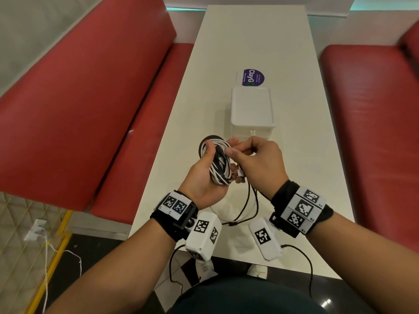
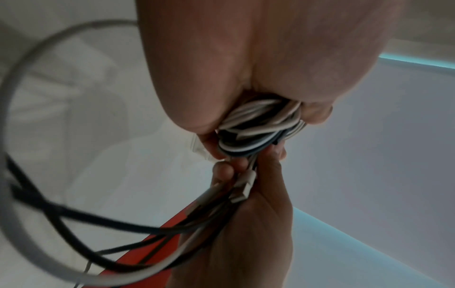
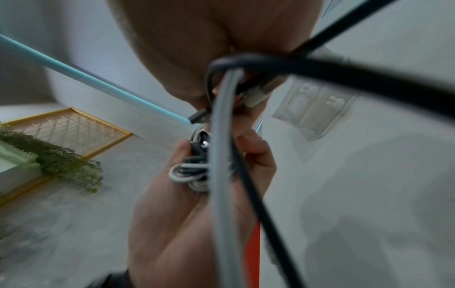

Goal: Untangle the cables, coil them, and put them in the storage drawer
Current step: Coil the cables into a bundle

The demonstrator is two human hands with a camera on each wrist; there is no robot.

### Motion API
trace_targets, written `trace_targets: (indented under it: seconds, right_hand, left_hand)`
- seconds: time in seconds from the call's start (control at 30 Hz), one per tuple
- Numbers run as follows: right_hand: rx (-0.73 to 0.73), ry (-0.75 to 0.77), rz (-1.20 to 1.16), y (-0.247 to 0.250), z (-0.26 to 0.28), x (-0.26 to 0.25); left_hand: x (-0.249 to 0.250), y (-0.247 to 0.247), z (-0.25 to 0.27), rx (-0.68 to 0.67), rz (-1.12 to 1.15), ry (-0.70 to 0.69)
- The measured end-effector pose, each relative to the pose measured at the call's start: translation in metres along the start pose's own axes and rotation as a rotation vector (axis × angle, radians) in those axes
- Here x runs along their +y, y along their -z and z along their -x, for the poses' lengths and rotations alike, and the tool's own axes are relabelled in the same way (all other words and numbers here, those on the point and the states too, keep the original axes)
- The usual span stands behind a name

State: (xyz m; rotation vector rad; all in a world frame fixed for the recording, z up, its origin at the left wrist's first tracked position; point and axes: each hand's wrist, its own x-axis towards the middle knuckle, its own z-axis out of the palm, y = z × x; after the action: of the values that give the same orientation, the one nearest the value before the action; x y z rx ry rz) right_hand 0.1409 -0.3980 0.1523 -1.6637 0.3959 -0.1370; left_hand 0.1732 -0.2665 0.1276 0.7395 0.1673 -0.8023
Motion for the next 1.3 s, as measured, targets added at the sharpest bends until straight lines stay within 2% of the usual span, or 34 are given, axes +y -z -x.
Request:
trace_targets:
  seconds: [0.13, 0.3, 0.4, 0.53, 0.57, 0.63, 0.67, 0.7, 0.77, 0.83, 0.9, 0.97, 1.0, 1.1, 1.13, 1.3]
  right_hand:
    - [0.003, -0.008, -0.007, -0.003, 0.010, 0.001]
    - [-0.063, 0.154, 0.215, -0.004, 0.012, 0.013]
    - [-0.135, 0.237, 0.260, -0.002, 0.018, 0.011]
    - [-0.120, 0.170, 0.137, 0.004, 0.020, 0.006]
    - [-0.156, 0.200, 0.202, 0.006, 0.019, 0.006]
    - [-0.267, 0.337, 0.513, 0.015, 0.016, 0.004]
    - [-0.284, 0.388, 0.666, 0.021, 0.014, 0.000]
    - [-0.265, 0.407, 0.723, 0.027, 0.010, -0.006]
    - [-0.210, 0.386, 0.580, 0.039, -0.003, -0.018]
    - [-0.209, 0.341, 0.372, 0.038, -0.014, -0.029]
    - [-0.347, 0.302, 0.296, 0.030, -0.022, -0.036]
    - [-0.547, 0.241, 0.293, 0.019, -0.025, -0.037]
    - [-0.597, 0.221, 0.309, 0.016, -0.024, -0.039]
    - [-0.602, 0.180, 0.260, 0.013, -0.023, -0.042]
    - [-0.596, 0.191, 0.243, 0.013, -0.023, -0.041]
    - [-0.624, 0.210, 0.222, 0.013, -0.025, -0.040]
  left_hand:
    - [-0.001, -0.007, 0.006, -0.069, -0.017, 0.029]
    - [0.006, -0.011, 0.006, -0.078, 0.206, -0.052]
    - [0.008, -0.005, -0.003, -0.029, 0.233, -0.111]
    - [0.010, -0.002, -0.005, -0.029, 0.231, -0.160]
    - [0.009, 0.000, -0.005, -0.018, 0.216, -0.156]
    - [0.006, 0.006, -0.004, 0.024, 0.126, -0.131]
    - [0.005, 0.009, -0.003, 0.043, 0.077, -0.121]
    - [0.006, 0.012, -0.002, 0.054, 0.031, -0.112]
    - [0.010, 0.015, 0.001, 0.037, -0.023, -0.068]
    - [0.012, 0.014, 0.004, -0.055, -0.023, 0.050]
    - [0.009, 0.007, 0.008, -0.167, -0.056, 0.157]
    - [0.004, 0.000, 0.012, -0.254, -0.067, 0.213]
    - [0.002, -0.002, 0.014, -0.299, -0.055, 0.228]
    - [0.003, -0.008, 0.023, -0.466, -0.009, 0.230]
    - [0.003, -0.009, 0.025, -0.481, -0.020, 0.220]
    - [-0.001, -0.009, 0.028, -0.428, -0.188, 0.145]
